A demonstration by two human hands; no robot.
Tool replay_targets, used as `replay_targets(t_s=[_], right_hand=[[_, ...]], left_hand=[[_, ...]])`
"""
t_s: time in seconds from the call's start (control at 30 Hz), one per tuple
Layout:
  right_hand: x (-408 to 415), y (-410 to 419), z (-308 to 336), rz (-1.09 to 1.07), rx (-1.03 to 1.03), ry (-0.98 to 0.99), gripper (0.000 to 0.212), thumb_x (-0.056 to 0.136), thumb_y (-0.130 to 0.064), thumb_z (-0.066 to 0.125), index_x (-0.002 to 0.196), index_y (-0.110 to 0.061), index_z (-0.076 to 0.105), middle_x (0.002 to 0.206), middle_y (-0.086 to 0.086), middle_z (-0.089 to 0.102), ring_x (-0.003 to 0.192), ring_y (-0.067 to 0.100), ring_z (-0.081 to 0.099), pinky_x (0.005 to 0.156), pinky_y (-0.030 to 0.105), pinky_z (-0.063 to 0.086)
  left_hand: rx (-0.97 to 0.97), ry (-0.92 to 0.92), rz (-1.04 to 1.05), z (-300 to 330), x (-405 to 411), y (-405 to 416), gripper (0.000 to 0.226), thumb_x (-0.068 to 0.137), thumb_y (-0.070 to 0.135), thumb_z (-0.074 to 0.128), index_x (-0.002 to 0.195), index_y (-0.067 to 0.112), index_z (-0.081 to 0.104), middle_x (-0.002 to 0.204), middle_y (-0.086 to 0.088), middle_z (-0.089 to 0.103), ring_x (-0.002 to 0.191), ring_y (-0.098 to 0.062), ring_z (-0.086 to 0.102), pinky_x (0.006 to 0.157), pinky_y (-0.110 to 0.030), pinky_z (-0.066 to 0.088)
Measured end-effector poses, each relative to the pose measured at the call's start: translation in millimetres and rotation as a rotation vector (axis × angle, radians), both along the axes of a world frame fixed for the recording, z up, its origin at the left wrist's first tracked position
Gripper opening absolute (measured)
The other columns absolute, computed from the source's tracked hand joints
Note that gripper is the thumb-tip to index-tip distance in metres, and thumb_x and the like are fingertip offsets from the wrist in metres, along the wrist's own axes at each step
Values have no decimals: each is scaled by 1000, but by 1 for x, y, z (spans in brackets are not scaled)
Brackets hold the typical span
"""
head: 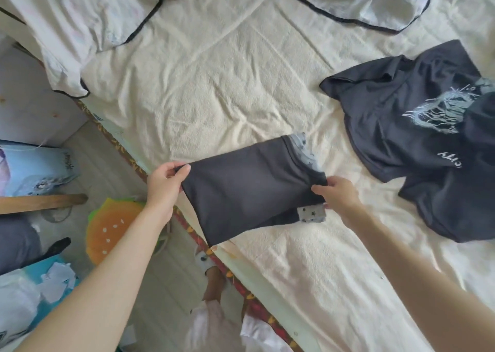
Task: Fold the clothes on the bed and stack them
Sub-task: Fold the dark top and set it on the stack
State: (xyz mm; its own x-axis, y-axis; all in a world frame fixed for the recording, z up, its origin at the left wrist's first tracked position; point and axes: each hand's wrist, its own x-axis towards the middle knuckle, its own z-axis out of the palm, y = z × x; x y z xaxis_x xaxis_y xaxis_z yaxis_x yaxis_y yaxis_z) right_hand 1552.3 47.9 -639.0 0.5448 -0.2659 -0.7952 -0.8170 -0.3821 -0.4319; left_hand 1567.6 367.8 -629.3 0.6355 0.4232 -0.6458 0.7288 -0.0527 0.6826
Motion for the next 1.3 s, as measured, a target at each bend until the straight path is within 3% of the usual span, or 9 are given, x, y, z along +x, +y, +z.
replay_targets(t_s=[0.23,0.47,0.57,0.67,0.77,0.93,1.07,1.13,1.3], right_hand=[[11,5,-2,-94,190,-169,38,93,-42,52,120,-16,58,110,-3,66,100,13,63,80,27,49],[22,-17,-4,-62,521,22,39,85,5,57,110,-26,57,103,1,70,92,15,69,65,24,55],[16,-14,-4,-91,604,41,33,84,-28,70,115,-27,59,108,-6,71,99,12,68,72,23,55],[17,-8,-3,-194,483,20,30,91,-48,56,107,-24,63,102,-7,72,91,7,68,72,26,53],[17,-3,-6,-247,389,21,14,93,-13,59,106,-10,60,105,10,68,88,17,65,69,28,52],[12,-10,-5,-131,373,97,47,87,16,48,127,-9,45,108,11,59,89,20,61,67,28,52],[11,-11,-3,-106,459,63,16,90,-21,63,105,-20,57,93,-5,72,81,7,69,64,21,53],[14,-5,0,-99,437,21,25,92,-43,57,101,-20,63,93,-8,73,82,6,69,66,24,54],[14,11,13,-147,306,-23,35,94,-28,58,110,3,59,104,13,61,93,23,59,92,47,50]], left_hand=[[-107,153,54,-18,-27,-7,34,93,37,58,116,12,60,114,-3,65,103,-21,63,93,-41,52],[-177,171,-58,-16,-56,-10,21,91,21,62,110,12,57,114,-9,65,106,-25,63,92,-40,52],[-175,175,-67,-16,-53,-12,23,91,10,62,112,6,55,113,-14,63,104,-27,63,91,-45,52],[-125,167,-85,-16,-52,-12,19,92,6,60,110,8,56,111,-13,63,102,-27,63,87,-43,53],[-86,149,-98,-17,-53,-10,14,93,7,58,106,13,59,110,-11,64,103,-27,62,88,-44,53],[-70,120,-105,-17,-51,-4,18,93,6,58,92,23,64,105,-8,67,99,-24,64,87,-40,53],[-132,137,-61,-20,-57,-7,9,95,16,57,96,19,65,104,-3,69,99,-22,65,83,-37,54],[-153,154,-73,-20,-61,-11,10,96,20,56,105,18,60,109,-2,66,101,-20,63,80,-36,54],[-111,128,-114,-7,-64,-12,18,95,14,56,112,18,55,112,-5,64,105,-24,61,88,-48,53]])
